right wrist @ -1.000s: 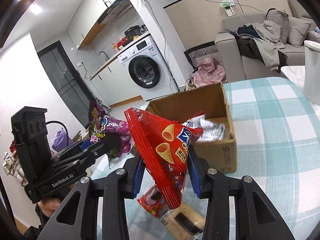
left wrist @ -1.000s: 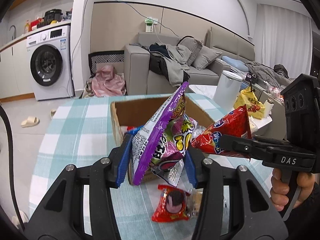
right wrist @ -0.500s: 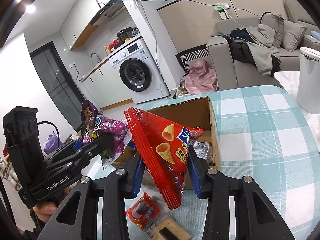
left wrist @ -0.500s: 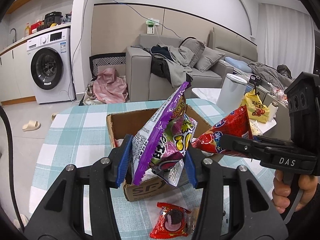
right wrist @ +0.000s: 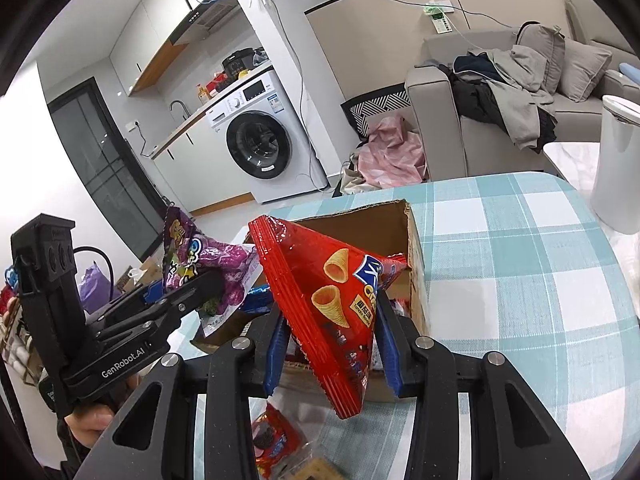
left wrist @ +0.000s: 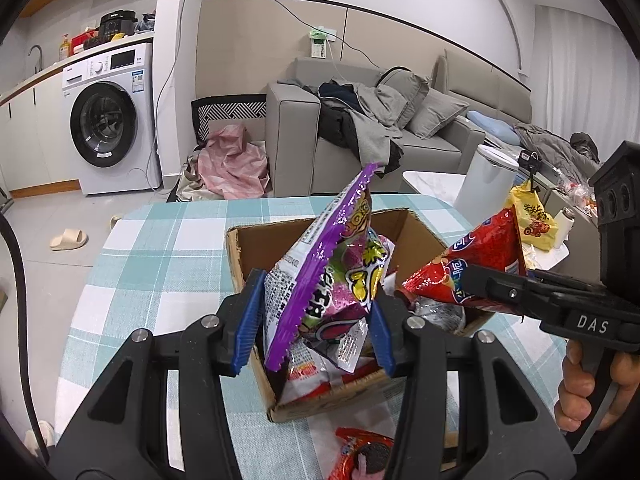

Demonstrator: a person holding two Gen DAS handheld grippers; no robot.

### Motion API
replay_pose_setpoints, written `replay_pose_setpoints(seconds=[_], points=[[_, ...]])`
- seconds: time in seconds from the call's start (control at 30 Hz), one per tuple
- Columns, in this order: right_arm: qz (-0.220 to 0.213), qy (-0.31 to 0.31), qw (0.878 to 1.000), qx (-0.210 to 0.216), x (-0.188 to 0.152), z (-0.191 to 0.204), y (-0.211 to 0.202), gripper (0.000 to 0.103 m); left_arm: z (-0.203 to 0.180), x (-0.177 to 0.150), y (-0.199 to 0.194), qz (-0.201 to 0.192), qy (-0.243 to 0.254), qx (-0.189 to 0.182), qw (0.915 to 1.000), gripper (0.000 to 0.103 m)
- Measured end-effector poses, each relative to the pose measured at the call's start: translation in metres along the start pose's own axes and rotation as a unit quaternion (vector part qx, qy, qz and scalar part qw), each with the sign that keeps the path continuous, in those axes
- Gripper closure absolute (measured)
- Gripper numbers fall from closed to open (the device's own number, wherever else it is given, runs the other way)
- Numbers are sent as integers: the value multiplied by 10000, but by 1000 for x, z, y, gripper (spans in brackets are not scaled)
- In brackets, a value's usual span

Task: Organize snacks
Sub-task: 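Lift both bags and lower them into the box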

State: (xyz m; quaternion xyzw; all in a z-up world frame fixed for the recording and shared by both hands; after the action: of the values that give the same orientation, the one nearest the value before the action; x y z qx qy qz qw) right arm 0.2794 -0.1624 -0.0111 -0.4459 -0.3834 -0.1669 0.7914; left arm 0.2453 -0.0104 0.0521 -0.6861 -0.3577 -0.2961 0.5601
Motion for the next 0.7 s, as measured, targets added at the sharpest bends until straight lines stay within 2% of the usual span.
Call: replay_pose_setpoints(seconds=[0.7], points=[[30, 132, 9997, -227, 26, -13, 46, 63, 7, 1, 61, 216, 90, 291, 9993, 58]])
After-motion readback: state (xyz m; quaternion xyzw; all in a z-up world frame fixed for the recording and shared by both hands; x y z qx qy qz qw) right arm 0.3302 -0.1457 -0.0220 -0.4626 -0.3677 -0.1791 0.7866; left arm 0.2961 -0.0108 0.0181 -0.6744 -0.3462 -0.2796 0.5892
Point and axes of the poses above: each gripper's, at about its wrist camera, not at the fingertips, and y roughly the way its jaws point, z to its left, x to its top, the point moved 4 cm from there along y, roughly the way its jaws point, and after that the axes turned 5 degrees about -y, right-handed, at the moved point
